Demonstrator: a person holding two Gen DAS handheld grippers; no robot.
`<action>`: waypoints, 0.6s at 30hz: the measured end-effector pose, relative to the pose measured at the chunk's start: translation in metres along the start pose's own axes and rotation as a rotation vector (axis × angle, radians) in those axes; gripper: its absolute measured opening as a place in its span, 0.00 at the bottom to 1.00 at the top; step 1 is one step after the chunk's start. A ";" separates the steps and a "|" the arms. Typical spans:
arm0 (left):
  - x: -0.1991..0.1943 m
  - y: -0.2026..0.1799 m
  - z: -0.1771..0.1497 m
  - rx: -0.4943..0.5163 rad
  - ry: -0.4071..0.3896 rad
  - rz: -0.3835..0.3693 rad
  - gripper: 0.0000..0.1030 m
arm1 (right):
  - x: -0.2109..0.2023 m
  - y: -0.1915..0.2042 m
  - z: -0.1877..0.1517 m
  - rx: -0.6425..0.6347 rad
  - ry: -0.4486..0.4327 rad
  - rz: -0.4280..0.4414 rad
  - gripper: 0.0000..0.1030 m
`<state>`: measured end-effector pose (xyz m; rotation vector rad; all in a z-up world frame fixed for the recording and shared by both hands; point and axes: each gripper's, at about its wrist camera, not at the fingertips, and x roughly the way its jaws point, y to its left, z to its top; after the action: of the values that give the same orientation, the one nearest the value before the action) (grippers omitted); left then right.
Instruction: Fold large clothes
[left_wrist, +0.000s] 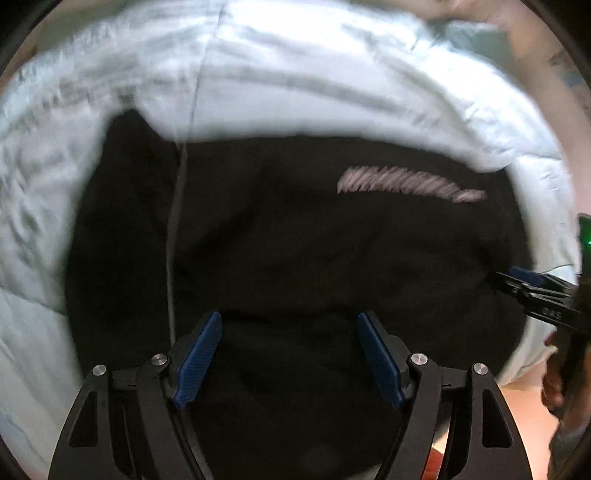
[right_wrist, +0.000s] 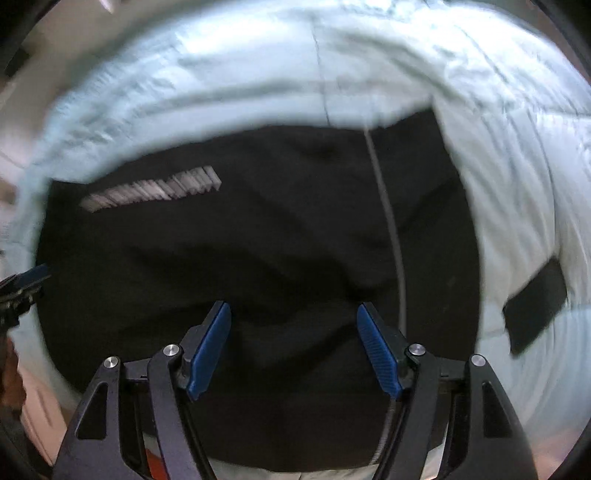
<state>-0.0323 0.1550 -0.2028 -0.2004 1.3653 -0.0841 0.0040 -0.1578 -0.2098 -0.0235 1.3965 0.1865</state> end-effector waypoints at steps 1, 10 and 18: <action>0.011 0.003 -0.003 -0.026 -0.014 0.008 0.77 | 0.010 0.004 -0.001 -0.002 0.004 -0.024 0.72; -0.005 0.000 0.000 -0.059 -0.052 0.047 0.80 | 0.006 0.008 0.005 0.059 0.007 -0.007 0.75; -0.073 -0.011 0.009 -0.038 -0.162 0.090 0.80 | -0.052 0.018 0.010 0.102 -0.078 0.074 0.75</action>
<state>-0.0376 0.1583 -0.1290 -0.1733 1.2130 0.0325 0.0032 -0.1452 -0.1556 0.1192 1.3286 0.1759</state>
